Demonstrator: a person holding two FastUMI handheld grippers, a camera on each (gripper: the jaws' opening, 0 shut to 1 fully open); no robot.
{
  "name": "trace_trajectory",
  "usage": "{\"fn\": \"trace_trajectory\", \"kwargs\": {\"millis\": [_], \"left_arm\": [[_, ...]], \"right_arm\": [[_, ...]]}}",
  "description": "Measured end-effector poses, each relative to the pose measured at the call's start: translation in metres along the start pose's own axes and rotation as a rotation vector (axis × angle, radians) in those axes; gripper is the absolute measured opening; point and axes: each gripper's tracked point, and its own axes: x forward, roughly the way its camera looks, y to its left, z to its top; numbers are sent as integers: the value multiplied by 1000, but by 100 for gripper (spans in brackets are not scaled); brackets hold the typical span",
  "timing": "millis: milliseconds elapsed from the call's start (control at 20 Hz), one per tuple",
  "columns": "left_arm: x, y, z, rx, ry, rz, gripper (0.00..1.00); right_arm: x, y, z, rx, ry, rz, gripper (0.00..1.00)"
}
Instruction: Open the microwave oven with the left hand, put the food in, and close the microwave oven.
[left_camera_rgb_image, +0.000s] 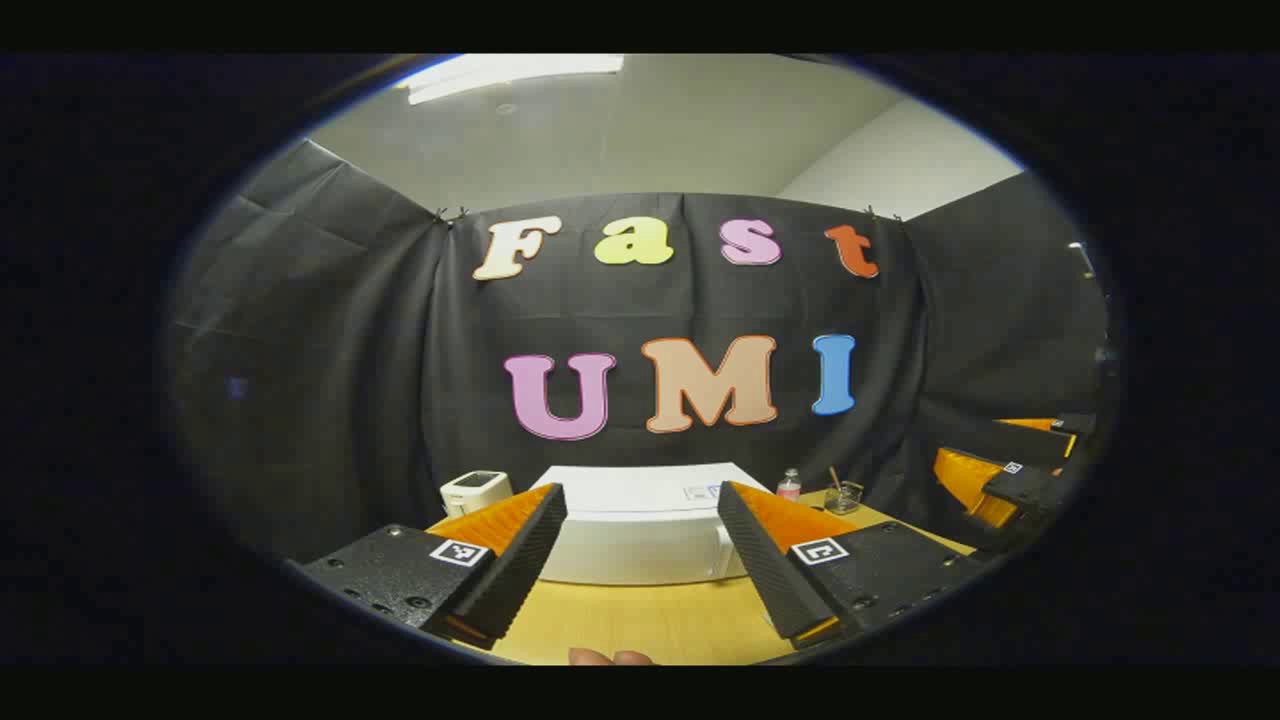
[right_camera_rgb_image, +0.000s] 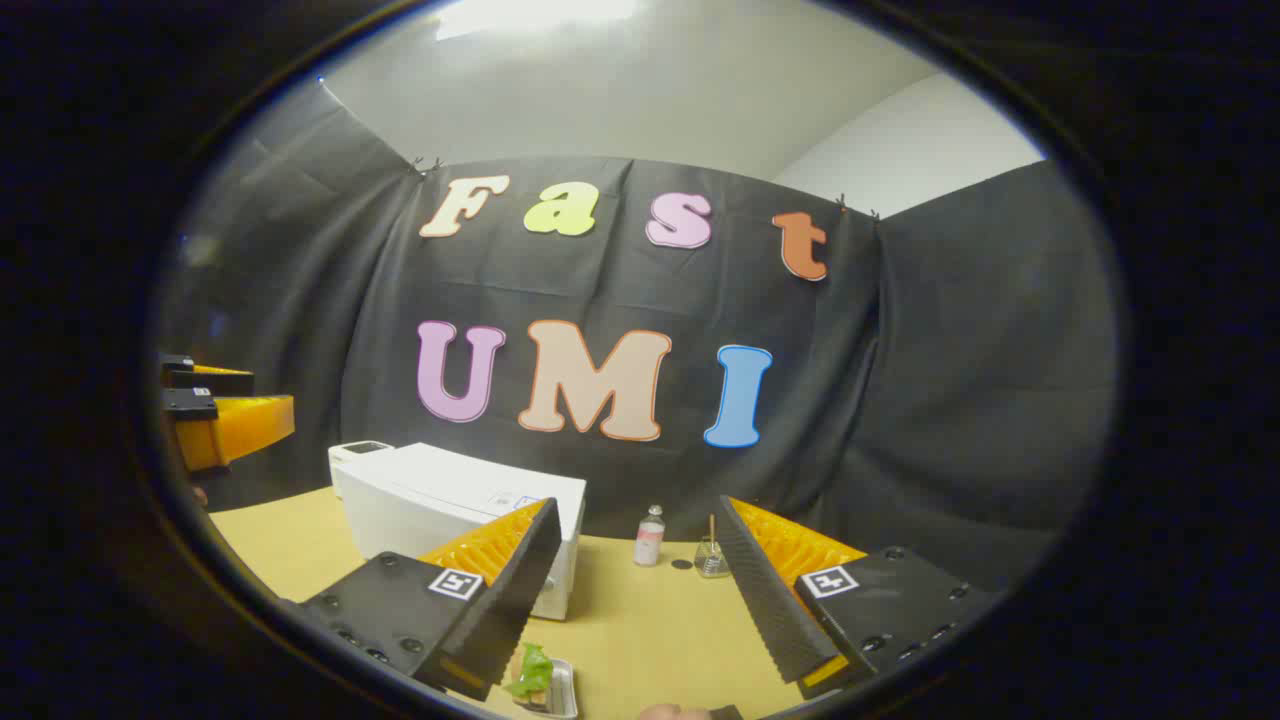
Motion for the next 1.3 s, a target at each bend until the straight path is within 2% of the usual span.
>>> {"fn": "trace_trajectory", "kwargs": {"millis": [400, 1300], "left_arm": [[8, -4, -6, 9, 16, -10, 94], [12, -9, -10, 24, 9, -23, 94]], "right_arm": [[9, -11, -1, 27, -7, -14, 97], [11, -5, -6, 21, -2, -7, 97]]}}
